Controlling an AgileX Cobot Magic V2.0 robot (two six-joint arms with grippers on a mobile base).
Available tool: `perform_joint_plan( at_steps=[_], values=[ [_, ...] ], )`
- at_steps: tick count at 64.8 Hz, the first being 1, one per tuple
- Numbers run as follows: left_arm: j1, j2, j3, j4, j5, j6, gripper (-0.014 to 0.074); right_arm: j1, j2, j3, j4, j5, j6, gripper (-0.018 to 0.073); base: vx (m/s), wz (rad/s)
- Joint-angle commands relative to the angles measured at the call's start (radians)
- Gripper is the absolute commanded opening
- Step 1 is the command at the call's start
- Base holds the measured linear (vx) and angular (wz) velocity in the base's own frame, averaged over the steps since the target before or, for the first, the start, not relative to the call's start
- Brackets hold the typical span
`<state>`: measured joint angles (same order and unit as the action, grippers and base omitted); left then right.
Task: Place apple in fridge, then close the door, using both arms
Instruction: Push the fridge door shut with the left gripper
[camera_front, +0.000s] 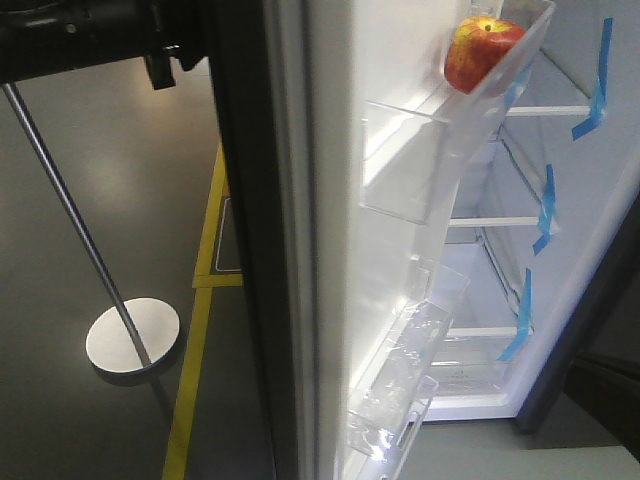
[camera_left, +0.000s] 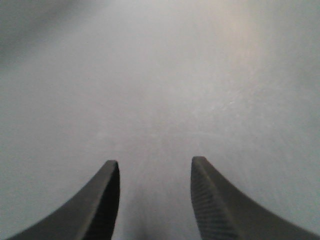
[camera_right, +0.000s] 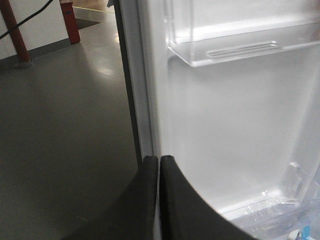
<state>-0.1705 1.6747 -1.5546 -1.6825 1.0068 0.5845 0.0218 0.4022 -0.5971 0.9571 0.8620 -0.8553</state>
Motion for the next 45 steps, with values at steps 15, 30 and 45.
perform_joint_plan(
  at_steps=[15, 30, 45],
  values=[
    [-0.113, -0.042, -0.032, -0.092, 0.077, 0.125, 0.0312, 0.000, 0.010, -0.027, 0.045, -0.099, -0.007, -0.0003, 0.00, 0.00],
    [-0.039, -0.042, -0.032, -0.026, 0.023, 0.152, 0.0159, 0.000, 0.020, -0.028, 0.040, -0.390, -0.007, 0.0013, 0.00, 0.00],
    [0.035, -0.042, -0.032, 0.200, -0.042, 0.155, -0.0008, 0.000, 0.136, -0.083, 0.038, -0.504, -0.015, 0.0167, 0.00, 0.00]
  ],
)
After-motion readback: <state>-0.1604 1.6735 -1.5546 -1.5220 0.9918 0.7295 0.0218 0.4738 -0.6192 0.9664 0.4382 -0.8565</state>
